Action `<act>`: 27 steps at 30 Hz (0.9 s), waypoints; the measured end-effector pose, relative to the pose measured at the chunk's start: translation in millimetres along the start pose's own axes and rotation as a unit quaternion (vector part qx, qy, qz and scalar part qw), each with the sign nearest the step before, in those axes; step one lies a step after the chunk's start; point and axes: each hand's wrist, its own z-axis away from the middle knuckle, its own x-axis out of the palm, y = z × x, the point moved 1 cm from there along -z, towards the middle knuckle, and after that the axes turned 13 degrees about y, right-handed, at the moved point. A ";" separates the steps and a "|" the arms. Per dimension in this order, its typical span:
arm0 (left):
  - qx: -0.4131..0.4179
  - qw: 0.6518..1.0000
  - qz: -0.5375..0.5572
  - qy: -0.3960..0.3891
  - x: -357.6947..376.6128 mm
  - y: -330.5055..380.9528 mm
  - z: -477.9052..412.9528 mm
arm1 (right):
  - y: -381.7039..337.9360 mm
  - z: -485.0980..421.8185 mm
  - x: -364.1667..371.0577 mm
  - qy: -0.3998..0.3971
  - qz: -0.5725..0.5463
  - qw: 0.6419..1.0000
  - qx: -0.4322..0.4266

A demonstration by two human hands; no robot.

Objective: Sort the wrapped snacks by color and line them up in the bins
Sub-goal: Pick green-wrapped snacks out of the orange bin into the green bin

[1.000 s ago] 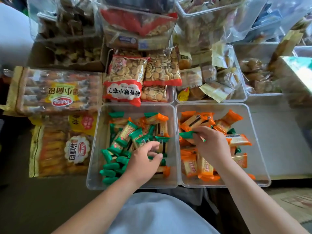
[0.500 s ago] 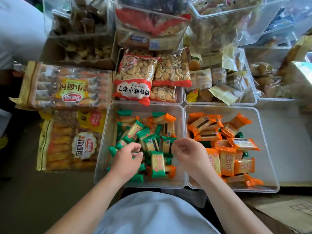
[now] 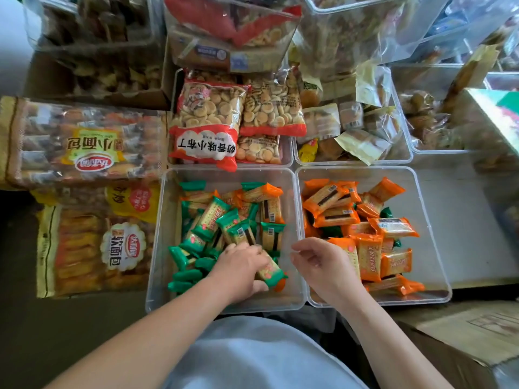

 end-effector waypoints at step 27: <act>-0.173 0.914 0.260 0.259 2.2 -63.0 75.6 | -25.3 -16.6 82.5 -0.162 0.357 0.913 -0.114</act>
